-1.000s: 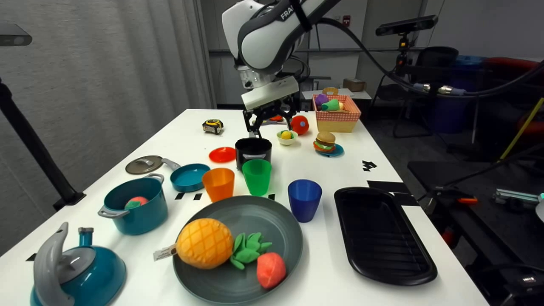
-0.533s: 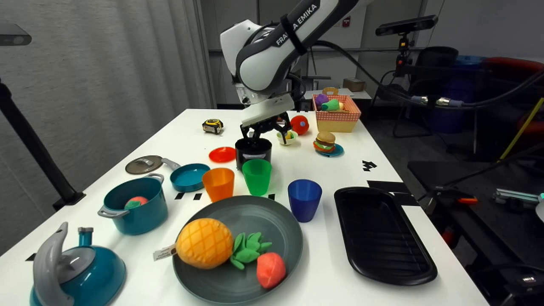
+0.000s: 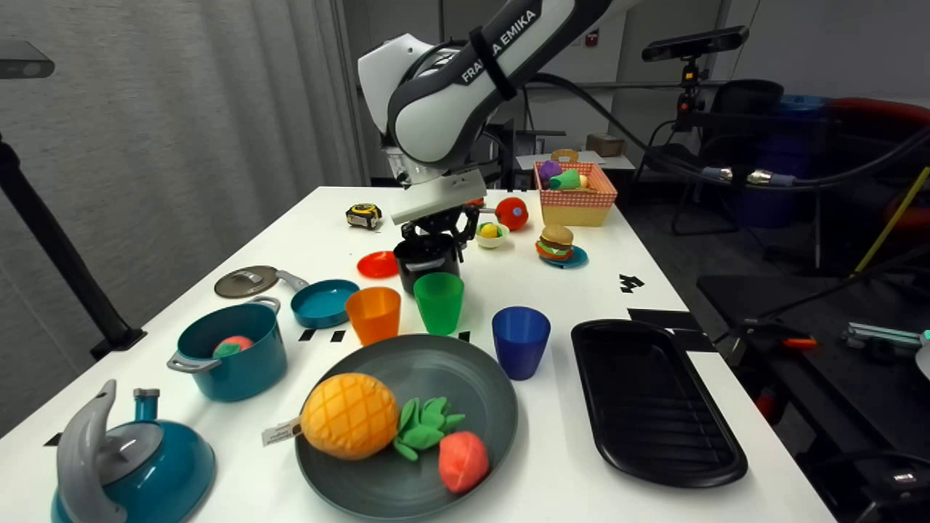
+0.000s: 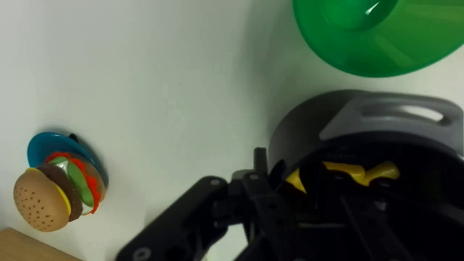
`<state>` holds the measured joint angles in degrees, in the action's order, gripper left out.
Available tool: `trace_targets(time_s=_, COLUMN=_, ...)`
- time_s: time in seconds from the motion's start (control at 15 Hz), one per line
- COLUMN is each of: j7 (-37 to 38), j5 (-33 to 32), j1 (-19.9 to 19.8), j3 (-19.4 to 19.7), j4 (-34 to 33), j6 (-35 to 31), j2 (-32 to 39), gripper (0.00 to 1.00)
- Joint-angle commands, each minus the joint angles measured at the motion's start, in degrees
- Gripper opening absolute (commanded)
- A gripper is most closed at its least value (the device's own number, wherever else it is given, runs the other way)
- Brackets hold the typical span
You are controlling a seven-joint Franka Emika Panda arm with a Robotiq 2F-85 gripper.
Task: Pour the potato fries from the pot on the counter
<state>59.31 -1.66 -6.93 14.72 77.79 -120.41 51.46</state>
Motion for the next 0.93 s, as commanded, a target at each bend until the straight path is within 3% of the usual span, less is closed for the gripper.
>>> trace_targets(time_s=0.0, j7=2.65, j5=1.10, j1=0.42, j3=-0.17, j4=-3.77, j6=0.52, j2=2.39, gripper=0.00)
trace_targets(time_s=0.4, j7=4.75, j5=-0.11, j1=-0.11, j3=1.08, j4=-4.04, j6=0.21, j2=0.93, gripper=0.00)
trace_targets(time_s=0.87, j7=1.27, j5=-3.13, j1=0.02, j3=2.22, j4=-4.93, j6=-2.21, j2=-2.68, gripper=0.01)
